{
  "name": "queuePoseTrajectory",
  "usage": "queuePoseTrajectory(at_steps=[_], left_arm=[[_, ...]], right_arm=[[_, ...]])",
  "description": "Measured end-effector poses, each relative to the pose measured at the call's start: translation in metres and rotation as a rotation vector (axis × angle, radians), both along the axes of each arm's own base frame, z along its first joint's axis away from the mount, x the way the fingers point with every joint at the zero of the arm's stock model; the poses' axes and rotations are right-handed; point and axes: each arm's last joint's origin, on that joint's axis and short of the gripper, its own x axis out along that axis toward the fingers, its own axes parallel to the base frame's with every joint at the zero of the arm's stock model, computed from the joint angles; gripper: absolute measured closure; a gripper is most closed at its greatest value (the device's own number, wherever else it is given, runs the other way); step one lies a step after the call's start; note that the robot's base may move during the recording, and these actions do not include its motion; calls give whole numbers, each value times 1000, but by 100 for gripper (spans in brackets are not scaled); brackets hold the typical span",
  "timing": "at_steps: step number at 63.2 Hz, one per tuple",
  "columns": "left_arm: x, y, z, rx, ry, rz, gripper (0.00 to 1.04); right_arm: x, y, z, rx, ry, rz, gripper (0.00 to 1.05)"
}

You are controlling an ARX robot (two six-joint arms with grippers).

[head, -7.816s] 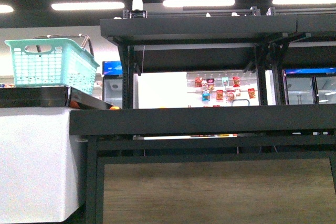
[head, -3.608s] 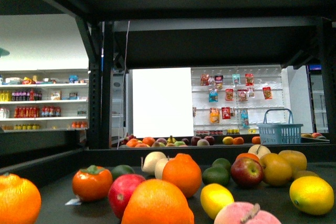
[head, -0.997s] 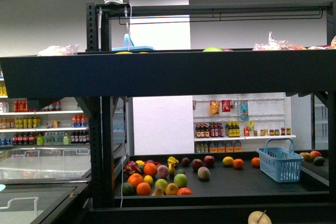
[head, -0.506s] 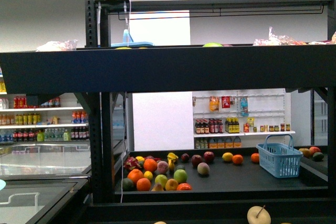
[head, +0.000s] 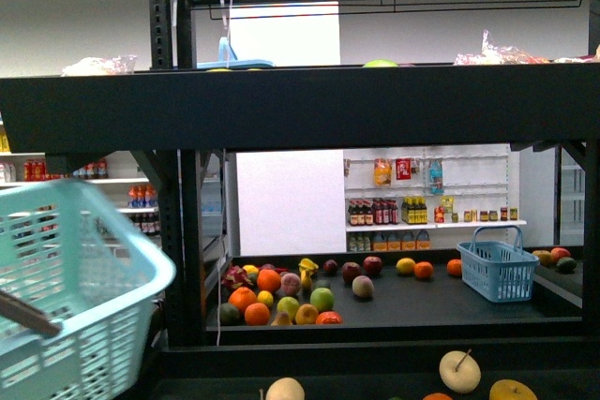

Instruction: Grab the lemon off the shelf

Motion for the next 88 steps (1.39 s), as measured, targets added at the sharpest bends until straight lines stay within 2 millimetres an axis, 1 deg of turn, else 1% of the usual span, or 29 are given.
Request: queuePoseTrajectory(at_steps=[5,11,22,30,40,51,56,65,76,81,84,88], left_arm=[[-5,-29,3,41,-4,-111,77],[-7,-57,-2,78,10,-215,77],[-11,-100,-20,156,68,-346,77],[-9,-122,-33,216,107,-406,77],[-4,-139,-54,286,163,-457,77],[0,-153,-69,317,201,-497,77],[1,-164,-74,322,192,-519,77],[2,-183,-75,323,170,-558,77],[3,-196,-80,322,167,-591,77],[3,-199,-82,323,171,-595,77],[4,-200,-83,328,175,-588,77],[4,-201,-84,332,179,-580,77]], right_arm=[[0,0,0,0,0,0,7],[0,0,0,0,0,0,7],[0,0,0,0,0,0,7],[0,0,0,0,0,0,7],[0,0,0,0,0,0,7],[0,0,0,0,0,0,7],[0,0,0,0,0,0,7],[0,0,0,0,0,0,7],[0,0,0,0,0,0,7],[0,0,0,0,0,0,7],[1,-1,-2,18,55,-59,7],[8,-3,-3,43,131,-124,7]])
